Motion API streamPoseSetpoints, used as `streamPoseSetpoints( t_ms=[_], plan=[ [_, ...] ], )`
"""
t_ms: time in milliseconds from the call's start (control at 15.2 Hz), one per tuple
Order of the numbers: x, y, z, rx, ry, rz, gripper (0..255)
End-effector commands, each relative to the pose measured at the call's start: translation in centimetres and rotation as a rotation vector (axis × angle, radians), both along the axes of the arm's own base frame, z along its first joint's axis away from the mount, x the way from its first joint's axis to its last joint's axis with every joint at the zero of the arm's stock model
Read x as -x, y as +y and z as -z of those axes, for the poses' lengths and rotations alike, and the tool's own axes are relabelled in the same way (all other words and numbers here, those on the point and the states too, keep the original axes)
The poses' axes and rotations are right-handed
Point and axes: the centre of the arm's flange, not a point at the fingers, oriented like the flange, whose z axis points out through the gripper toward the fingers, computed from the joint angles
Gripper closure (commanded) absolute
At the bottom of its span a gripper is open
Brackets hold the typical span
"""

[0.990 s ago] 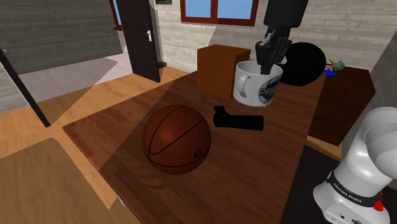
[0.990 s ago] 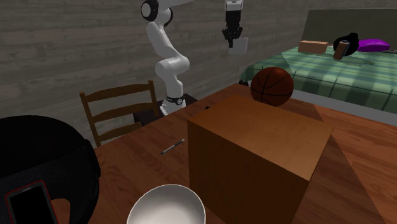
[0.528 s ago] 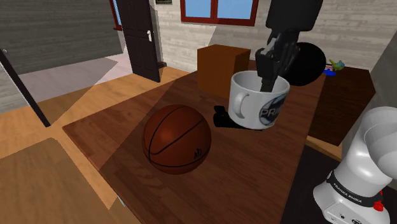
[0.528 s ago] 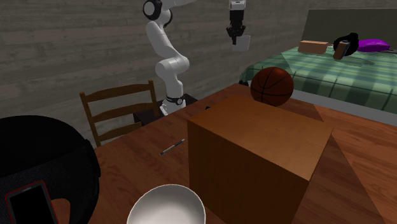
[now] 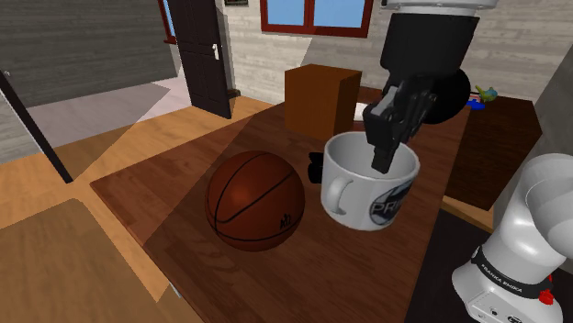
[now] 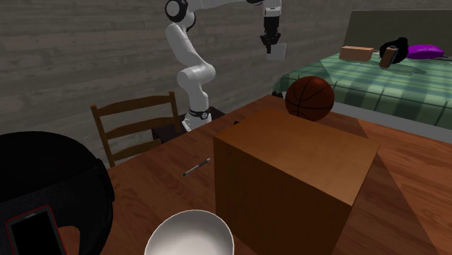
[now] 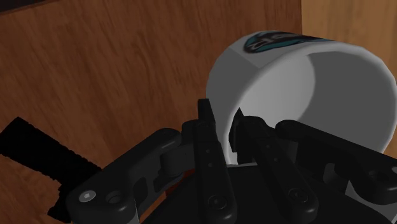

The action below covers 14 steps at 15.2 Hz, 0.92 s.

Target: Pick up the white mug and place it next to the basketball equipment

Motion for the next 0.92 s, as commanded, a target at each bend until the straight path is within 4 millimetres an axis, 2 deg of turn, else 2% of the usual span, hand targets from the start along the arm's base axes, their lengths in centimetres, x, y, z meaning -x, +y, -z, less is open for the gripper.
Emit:
streamPoseSetpoints(
  t_ms=[0,858],
  plan=[
    [0.0,0.0,1.1,0.0,0.0,0.0,255],
    [0.0,0.0,7.9,0.0,0.0,0.0,255]
  ],
)
